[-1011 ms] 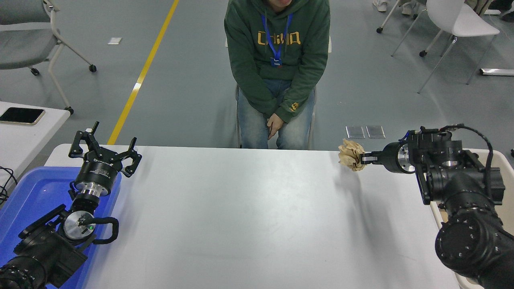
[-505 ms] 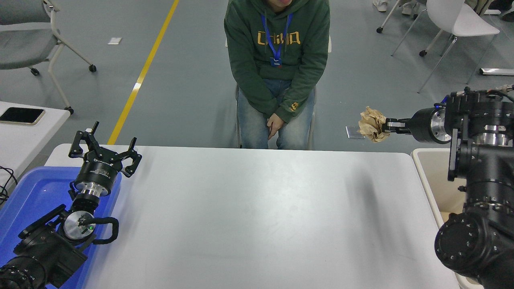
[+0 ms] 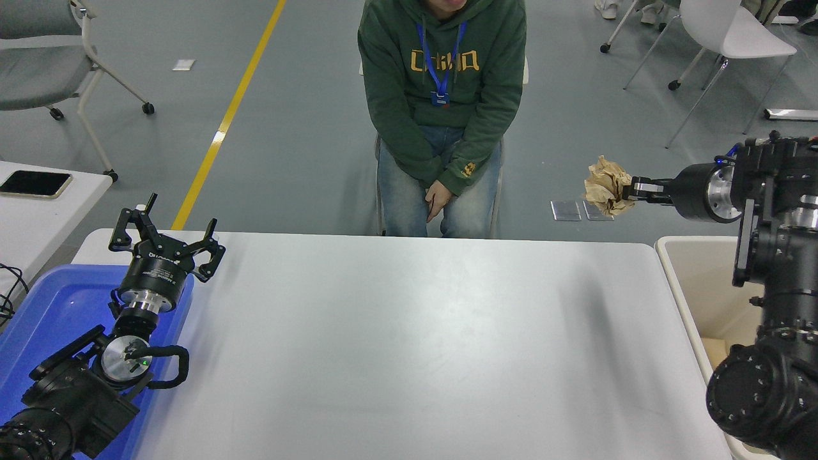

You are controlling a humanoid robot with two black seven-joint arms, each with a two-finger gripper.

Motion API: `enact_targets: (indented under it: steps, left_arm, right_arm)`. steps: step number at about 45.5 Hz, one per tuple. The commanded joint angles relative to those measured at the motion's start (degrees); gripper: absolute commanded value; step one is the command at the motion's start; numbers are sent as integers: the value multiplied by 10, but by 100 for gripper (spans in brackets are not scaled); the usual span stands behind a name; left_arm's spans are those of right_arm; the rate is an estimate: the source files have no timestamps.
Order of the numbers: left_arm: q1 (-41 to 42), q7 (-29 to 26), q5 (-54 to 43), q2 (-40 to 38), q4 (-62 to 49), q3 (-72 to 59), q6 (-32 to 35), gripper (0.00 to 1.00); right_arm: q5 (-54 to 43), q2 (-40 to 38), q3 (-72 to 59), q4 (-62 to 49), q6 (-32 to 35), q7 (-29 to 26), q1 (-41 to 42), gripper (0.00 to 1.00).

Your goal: Clean the table surface

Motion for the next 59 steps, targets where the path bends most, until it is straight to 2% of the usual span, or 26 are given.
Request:
enact_targets:
  steps: [1, 12, 20, 27, 38, 59]
  left_arm:
    - [0, 0, 0, 0, 0, 0, 0, 100]
    - [0, 0, 0, 0, 0, 0, 0, 100]
    - [-1, 0, 0, 0, 0, 0, 0, 100]
    - [-1, 0, 1, 0, 0, 0, 0, 100]
    - [0, 0, 1, 0, 0, 0, 0, 100]
    - [0, 0, 0, 0, 0, 0, 0, 100]
  right_arm:
    - [9, -7, 5, -3, 1, 0, 10, 0]
    - [15, -44, 36, 89, 1, 0, 81, 0]
    - [16, -97, 41, 218, -17, 0, 144, 0]
    - [14, -148, 55, 360, -74, 0, 202, 0]
    - [9, -244, 54, 631, -199, -70, 304, 0]
    - [4, -340, 52, 796, -210, -116, 378, 0]
